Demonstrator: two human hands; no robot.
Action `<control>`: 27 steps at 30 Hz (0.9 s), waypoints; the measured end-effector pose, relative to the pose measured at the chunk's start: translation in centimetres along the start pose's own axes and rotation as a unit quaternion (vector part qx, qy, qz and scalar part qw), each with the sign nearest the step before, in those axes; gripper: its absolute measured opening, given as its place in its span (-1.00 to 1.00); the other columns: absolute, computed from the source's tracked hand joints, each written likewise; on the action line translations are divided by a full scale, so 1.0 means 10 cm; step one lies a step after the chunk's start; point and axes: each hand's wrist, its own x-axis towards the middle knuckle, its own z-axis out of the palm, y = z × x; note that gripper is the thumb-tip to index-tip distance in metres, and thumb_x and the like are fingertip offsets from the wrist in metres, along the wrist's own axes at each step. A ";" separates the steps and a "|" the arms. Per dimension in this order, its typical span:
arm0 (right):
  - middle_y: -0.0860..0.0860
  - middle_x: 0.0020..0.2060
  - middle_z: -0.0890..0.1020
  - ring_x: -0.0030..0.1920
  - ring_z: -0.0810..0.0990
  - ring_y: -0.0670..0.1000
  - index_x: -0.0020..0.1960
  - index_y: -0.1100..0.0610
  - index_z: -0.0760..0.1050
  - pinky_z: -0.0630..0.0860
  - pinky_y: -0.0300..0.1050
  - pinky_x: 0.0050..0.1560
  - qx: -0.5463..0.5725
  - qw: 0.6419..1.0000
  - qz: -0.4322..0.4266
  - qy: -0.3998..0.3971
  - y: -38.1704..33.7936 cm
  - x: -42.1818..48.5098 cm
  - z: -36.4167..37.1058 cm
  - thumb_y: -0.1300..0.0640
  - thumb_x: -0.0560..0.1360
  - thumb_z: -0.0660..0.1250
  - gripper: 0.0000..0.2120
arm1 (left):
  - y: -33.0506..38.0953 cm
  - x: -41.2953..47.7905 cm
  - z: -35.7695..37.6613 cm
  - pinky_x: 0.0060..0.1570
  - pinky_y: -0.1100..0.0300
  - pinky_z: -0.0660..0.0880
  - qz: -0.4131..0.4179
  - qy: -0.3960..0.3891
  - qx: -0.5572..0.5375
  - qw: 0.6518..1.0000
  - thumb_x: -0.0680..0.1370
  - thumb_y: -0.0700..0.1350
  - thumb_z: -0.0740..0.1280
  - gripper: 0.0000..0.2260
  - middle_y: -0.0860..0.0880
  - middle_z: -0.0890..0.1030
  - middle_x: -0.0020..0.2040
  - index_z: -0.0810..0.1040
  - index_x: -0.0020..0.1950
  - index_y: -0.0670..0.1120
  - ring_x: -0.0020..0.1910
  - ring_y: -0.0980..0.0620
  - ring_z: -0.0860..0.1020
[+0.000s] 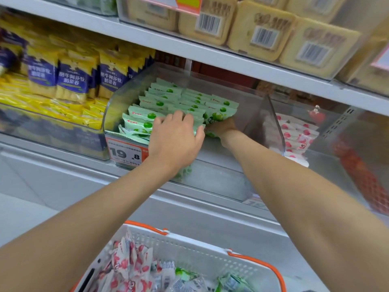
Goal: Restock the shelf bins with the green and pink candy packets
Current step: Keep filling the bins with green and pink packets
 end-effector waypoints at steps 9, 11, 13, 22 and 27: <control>0.07 0.31 0.49 0.26 0.51 0.08 0.44 0.22 0.26 0.50 -0.05 0.23 -0.029 0.997 0.060 0.045 -0.09 -0.18 -0.07 -0.01 0.22 0.51 -0.12 | -0.02 -0.01 0.00 0.19 -0.03 0.34 0.006 0.003 -0.009 1.000 0.62 0.15 -0.04 -0.52 -0.08 0.54 0.20 0.52 0.25 -0.08 0.14 -0.09 0.52; 0.11 0.33 0.45 0.26 0.50 0.11 0.44 0.28 0.19 0.52 -0.09 0.13 -0.058 0.993 0.077 0.072 -0.18 -0.36 -0.17 0.03 0.38 0.44 -0.24 | -0.01 -0.02 -0.01 0.19 -0.03 0.33 0.006 0.005 -0.027 1.000 0.63 0.13 0.01 -0.56 -0.08 0.54 0.21 0.51 0.26 -0.08 0.15 -0.08 0.52; 0.11 0.21 0.52 0.20 0.55 0.11 0.31 0.27 0.35 0.53 -0.07 0.13 -0.112 0.991 0.039 0.066 -0.29 -0.66 -0.33 0.14 0.51 0.36 -0.57 | -0.01 -0.02 -0.04 0.20 -0.02 0.33 -0.004 0.013 -0.057 0.998 0.63 0.10 0.06 -0.61 -0.06 0.55 0.21 0.51 0.26 -0.07 0.16 -0.06 0.51; 0.02 -0.15 0.64 -0.16 0.54 -0.05 -0.06 0.18 0.63 0.48 -0.20 -0.03 -0.152 0.920 -0.358 0.041 -0.23 -2.22 -0.84 0.32 0.42 0.30 -0.82 | 0.41 -0.57 -0.38 -0.19 0.05 0.38 -0.040 0.100 -0.224 0.969 0.50 -0.12 0.27 -0.96 0.04 0.49 -0.24 0.48 -0.14 -0.04 -0.19 -0.05 0.46; 0.09 -0.20 0.64 -0.18 0.56 0.08 -0.11 0.20 0.61 0.45 -0.08 -0.11 -0.223 0.909 -0.341 -0.082 0.64 -2.73 -0.80 0.35 0.36 0.29 -0.82 | 0.51 -1.31 -0.06 -0.13 0.06 0.49 -0.123 -0.137 -0.271 0.945 0.53 -0.09 0.29 -0.95 -0.06 0.61 -0.13 0.50 -0.14 0.00 -0.12 -0.12 0.55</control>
